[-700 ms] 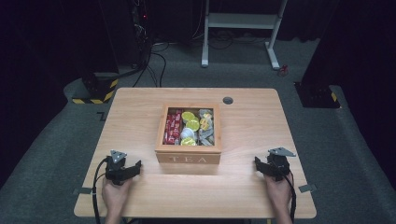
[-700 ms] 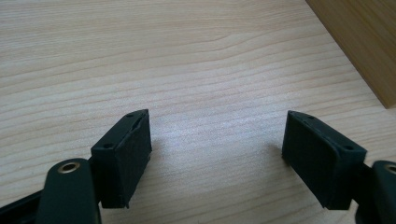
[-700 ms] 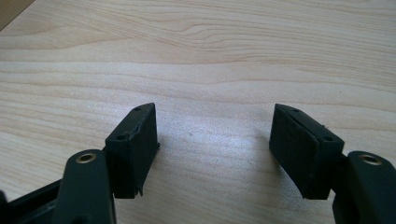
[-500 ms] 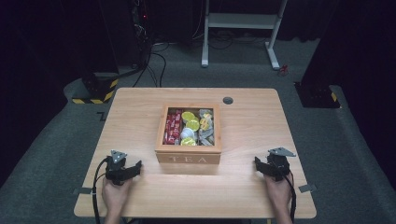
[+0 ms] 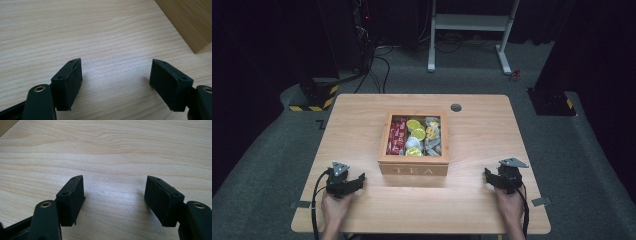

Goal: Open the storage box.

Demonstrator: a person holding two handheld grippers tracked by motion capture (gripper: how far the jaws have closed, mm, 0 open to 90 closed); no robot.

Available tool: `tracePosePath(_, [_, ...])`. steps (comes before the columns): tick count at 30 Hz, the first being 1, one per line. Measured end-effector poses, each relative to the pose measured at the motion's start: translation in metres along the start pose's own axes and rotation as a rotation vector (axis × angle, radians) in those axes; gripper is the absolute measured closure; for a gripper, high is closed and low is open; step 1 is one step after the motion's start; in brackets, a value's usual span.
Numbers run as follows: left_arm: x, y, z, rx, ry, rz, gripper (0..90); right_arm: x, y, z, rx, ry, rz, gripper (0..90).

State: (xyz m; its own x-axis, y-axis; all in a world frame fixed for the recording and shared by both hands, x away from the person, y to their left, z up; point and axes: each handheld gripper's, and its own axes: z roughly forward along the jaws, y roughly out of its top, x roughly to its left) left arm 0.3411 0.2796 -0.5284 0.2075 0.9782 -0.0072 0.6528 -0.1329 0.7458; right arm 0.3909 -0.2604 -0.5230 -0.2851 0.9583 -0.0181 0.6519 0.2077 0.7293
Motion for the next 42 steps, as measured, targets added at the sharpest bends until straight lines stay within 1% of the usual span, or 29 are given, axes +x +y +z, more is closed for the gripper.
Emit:
tracePosePath(3, [0.002,-0.001,-0.001,-0.005,-0.015,-0.004,26.6,0.0,0.0,0.0,0.0,0.001,0.0,31.8])
tracePosePath(4, [0.003,-0.001,-0.002,-0.012,-0.025,-0.019,27.5,0.0,0.0,0.0,0.002,0.001,0.002,31.6])
tracePosePath(6, [0.005,-0.002,-0.002,-0.017,-0.039,-0.03,27.7,0.001,0.0,0.0,0.002,0.004,0.002,31.5])
tracePosePath(9, [0.007,-0.002,-0.003,-0.013,-0.046,-0.029,26.6,0.0,0.0,0.0,0.002,0.004,0.002,31.4])
tracePosePath(15, [0.006,-0.002,-0.007,-0.026,-0.066,-0.035,26.7,0.0,0.0,0.0,0.002,0.005,0.001,31.1])
tracePosePath(18, [0.004,0.0,-0.011,-0.027,-0.079,-0.027,29.3,0.0,0.0,0.0,0.003,0.007,-0.004,31.0])
tracePosePath(21, [0.001,0.002,-0.014,-0.036,-0.091,-0.021,29.4,0.0,0.0,0.0,0.002,0.007,-0.004,30.9])
tracePosePath(23, [-0.003,0.003,-0.018,-0.046,-0.109,-0.014,29.4,0.001,0.0,0.0,0.003,0.008,-0.002,30.9])
tracePosePath(24, [-0.003,0.003,-0.018,-0.046,-0.109,-0.014,29.4,0.001,0.0,0.0,0.003,0.008,-0.002,30.9])
tracePosePath(26, [-0.006,0.004,-0.02,-0.053,-0.116,0.003,29.2,0.0,0.0,0.0,0.003,0.009,-0.005,30.7])
tracePosePath(27, [-0.008,0.004,-0.02,-0.057,-0.12,0.005,29.1,0.001,0.0,0.0,0.003,0.009,-0.004,30.7])
tracePosePath(28, [-0.011,0.005,-0.021,-0.064,-0.132,0.012,29.0,0.0,0.0,0.0,0.002,0.009,-0.009,30.7])
tracePosePath(30, [-0.012,0.005,-0.022,-0.065,-0.133,0.019,29.1,0.0,0.0,0.0,0.003,0.009,-0.005,30.7])
tracePosePath(33, [-0.016,0.006,-0.023,-0.059,-0.149,0.029,29.5,0.001,0.0,0.0,0.003,0.009,-0.004,30.6])
tracePosePath(35, [-0.018,0.006,-0.022,-0.064,-0.16,0.032,29.9,0.001,0.0,0.0,0.003,0.01,-0.004,30.6])
tracePosePath(36, [-0.021,0.006,-0.023,-0.066,-0.17,0.036,30.4,0.001,0.0,0.0,0.004,0.011,-0.004,30.4])
tracePosePath(38, [-0.023,0.006,-0.023,-0.065,-0.175,0.04,30.6,0.001,0.0,0.0,0.004,0.011,-0.005,30.4])
tracePosePath(39, [-0.024,0.006,-0.023,-0.063,-0.185,0.036,30.6,0.001,0.0,0.0,0.004,0.011,-0.008,30.4])
tracePosePath(40, [-0.026,0.008,-0.024,-0.057,-0.197,0.044,30.7,0.001,0.0,0.0,0.004,0.011,-0.005,30.4])
tracePosePath(42, [-0.027,0.008,-0.024,-0.055,-0.201,0.049,31.4,0.0,0.0,0.0,0.004,0.011,-0.01,30.3])
